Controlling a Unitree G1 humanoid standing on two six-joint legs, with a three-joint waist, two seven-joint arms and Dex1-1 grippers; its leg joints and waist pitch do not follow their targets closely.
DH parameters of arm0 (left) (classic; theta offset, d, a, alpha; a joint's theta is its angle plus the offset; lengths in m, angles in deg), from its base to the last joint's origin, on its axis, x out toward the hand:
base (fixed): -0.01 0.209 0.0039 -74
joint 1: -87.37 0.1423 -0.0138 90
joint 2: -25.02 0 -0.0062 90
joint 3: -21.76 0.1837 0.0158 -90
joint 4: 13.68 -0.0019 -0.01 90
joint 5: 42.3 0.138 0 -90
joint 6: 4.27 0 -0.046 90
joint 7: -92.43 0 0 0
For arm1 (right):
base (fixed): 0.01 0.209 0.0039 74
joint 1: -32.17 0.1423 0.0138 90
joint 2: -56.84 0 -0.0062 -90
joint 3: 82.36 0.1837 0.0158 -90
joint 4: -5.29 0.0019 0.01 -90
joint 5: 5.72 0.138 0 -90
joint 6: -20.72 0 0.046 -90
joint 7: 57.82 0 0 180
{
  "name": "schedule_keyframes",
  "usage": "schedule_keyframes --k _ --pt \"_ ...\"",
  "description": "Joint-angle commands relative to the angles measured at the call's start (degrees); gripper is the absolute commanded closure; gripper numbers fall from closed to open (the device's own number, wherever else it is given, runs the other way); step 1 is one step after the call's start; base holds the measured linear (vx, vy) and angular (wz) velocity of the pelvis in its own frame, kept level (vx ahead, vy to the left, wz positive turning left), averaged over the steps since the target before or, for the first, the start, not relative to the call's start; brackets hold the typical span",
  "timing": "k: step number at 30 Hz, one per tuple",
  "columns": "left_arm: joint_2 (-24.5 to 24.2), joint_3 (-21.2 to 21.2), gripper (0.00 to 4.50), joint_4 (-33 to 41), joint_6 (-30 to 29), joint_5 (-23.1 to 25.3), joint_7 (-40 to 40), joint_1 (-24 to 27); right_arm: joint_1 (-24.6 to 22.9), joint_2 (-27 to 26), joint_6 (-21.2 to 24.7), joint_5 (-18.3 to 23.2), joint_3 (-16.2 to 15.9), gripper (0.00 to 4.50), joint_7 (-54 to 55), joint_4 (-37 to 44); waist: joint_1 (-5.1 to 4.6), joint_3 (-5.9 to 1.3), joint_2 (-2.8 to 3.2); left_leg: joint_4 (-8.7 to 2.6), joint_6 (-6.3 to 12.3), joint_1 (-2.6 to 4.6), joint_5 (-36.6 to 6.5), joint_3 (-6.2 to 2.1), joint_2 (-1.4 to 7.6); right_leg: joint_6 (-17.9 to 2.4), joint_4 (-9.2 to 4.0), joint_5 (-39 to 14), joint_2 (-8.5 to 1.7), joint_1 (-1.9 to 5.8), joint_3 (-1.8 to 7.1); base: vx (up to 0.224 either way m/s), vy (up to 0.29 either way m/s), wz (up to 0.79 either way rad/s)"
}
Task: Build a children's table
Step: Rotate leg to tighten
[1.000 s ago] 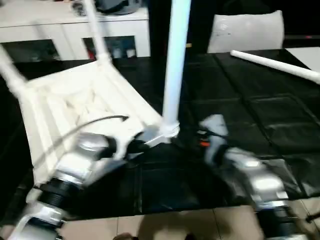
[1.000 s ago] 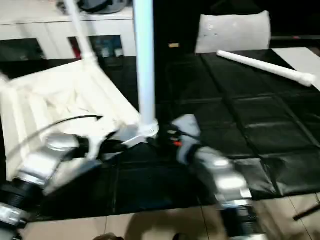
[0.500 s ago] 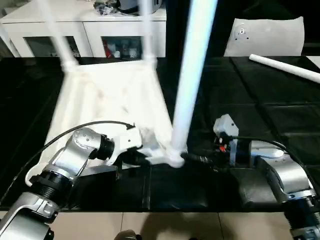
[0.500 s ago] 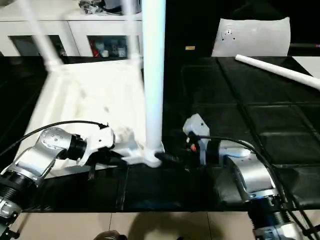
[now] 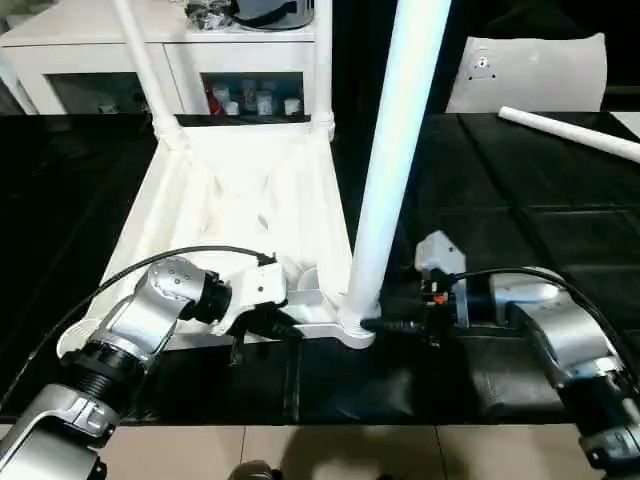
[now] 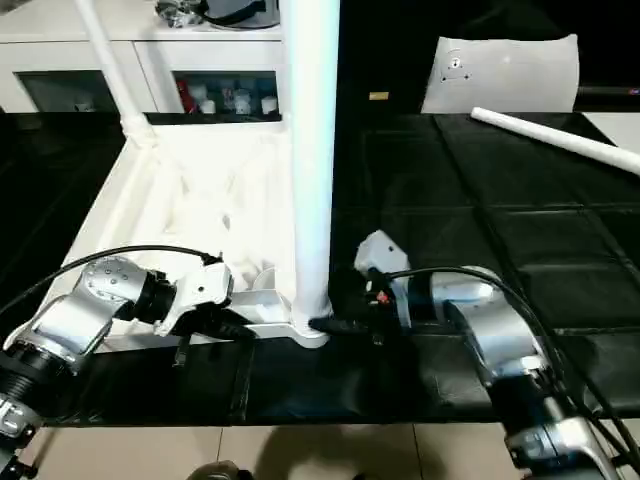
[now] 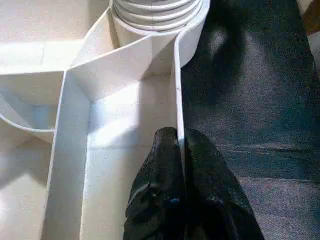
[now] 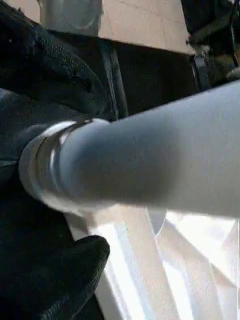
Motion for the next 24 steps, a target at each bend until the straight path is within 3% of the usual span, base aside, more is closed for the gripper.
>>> schedule_keyframes --k 1,7,9,14,23,24 --pt "-0.18 1.38 4.5 1.59 1.45 0.49 -2.32 -0.63 0.85 -0.03 -0.99 -0.31 -0.88 0.59 -1.25 -0.67 -0.24 -4.33 -0.6 -3.87 3.82 0.57 -10.45 -0.83 2.79 -6.25 -4.09 -21.23 -4.28 3.21 3.8 0.0 0.0 0.0" --pt "-0.12 1.33 4.5 1.26 1.74 0.63 -2.22 -0.92 0.85 -0.88 -1.62 -0.8 -1.58 1.08 -1.05 -1.4 -0.29 -4.33 -0.63 -3.89 3.56 0.66 -10.81 -0.83 2.8 -6.33 -4.14 -21.58 -4.3 3.16 3.8 0.0 0.0 0.0" --pt "-0.29 1.3 4.5 1.22 1.86 0.67 -2.26 -0.94 0.97 -1.26 -1.35 -0.6 -1.64 1.18 -1.09 -1.64 -0.24 -4.35 -0.29 -3.9 3.46 0.65 -10.88 -0.89 2.81 -6.41 -4.09 -21.31 -4.26 3.16 3.79 0.0 0.0 0.0" --pt "-0.54 1.14 4.5 1.24 1.9 0.68 -2.18 -0.85 1.03 -1.86 -1.33 -0.11 -1.5 1.68 -0.82 -1.96 -0.25 -4.39 -0.48 -3.95 3.41 0.6 -10.96 -0.91 2.87 -6.67 -3.96 -20.59 -4.28 3.24 3.83 0.0 0.0 0.0" --pt "-0.18 -0.06 4.5 1.52 -0.28 0.41 0.24 -0.33 -0.86 -3.19 -0.48 0.65 -1.49 1.78 0.34 -0.17 -0.31 -4.35 -0.37 -3.94 3.16 0.67 -11.36 -0.88 2.81 -6.57 -4.06 -20.94 -4.26 3.2 3.84 0.0 0.0 0.0" --pt "-0.09 -0.15 4.5 1.55 -0.49 0.38 0.48 -0.3 -1.05 -3.29 -0.39 0.71 -1.45 1.78 0.52 0.03 -0.32 -4.35 0.01 -3.92 3.07 0.72 -11.42 -0.89 2.82 -6.68 -4.0 -20.78 -4.25 3.17 3.86 0.0 0.0 0.0"
